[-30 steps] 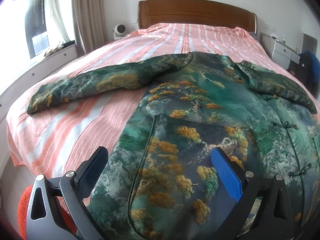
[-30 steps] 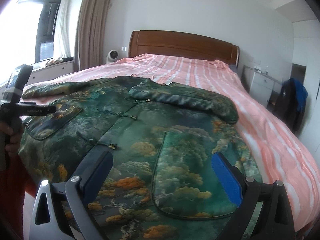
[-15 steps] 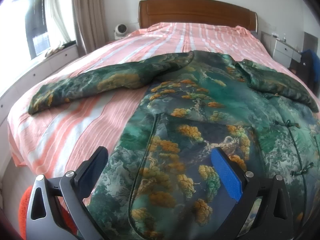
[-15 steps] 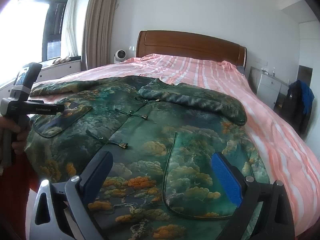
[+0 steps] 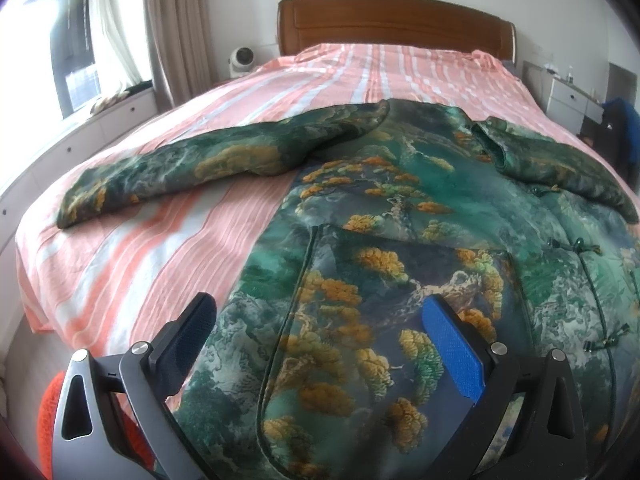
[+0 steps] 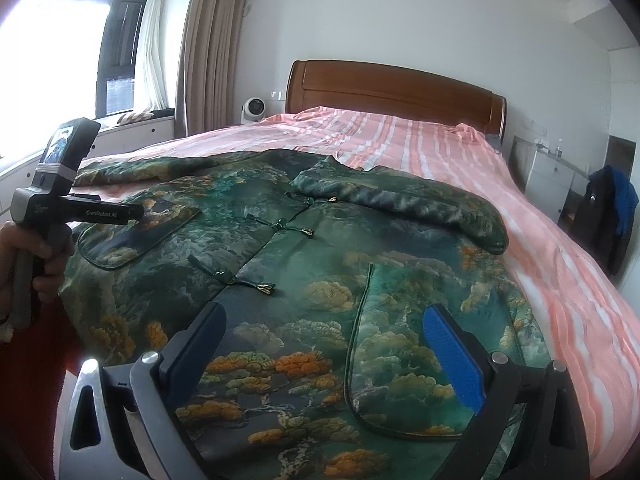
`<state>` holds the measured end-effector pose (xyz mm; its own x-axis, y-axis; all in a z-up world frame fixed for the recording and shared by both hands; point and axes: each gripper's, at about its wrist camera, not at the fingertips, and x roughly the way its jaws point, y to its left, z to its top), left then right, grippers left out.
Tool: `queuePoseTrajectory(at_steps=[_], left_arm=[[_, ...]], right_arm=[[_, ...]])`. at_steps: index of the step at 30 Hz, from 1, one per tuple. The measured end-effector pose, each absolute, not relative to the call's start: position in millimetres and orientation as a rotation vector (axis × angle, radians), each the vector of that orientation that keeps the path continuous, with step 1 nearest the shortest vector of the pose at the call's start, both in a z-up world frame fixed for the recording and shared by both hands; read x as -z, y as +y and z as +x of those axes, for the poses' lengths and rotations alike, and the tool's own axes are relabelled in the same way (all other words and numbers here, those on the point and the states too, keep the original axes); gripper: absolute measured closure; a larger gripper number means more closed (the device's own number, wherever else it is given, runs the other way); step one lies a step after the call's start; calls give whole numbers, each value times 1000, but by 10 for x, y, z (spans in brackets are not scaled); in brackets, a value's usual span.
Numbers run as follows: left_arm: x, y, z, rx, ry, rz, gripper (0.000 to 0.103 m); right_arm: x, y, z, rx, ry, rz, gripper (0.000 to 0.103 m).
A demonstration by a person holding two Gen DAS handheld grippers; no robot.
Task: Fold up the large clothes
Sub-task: 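Release the sleeve and withdraw the right tool above the jacket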
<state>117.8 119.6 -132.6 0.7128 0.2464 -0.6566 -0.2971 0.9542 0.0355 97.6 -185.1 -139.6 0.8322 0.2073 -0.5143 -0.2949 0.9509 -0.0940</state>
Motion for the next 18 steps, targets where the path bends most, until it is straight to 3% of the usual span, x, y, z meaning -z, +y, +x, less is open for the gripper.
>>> queuePoseTrajectory(at_steps=[18], left_arm=[[1329,1199,1187,-301,716,-72,0]], right_arm=[[1419,-1837,996,-270,527,-168,5]])
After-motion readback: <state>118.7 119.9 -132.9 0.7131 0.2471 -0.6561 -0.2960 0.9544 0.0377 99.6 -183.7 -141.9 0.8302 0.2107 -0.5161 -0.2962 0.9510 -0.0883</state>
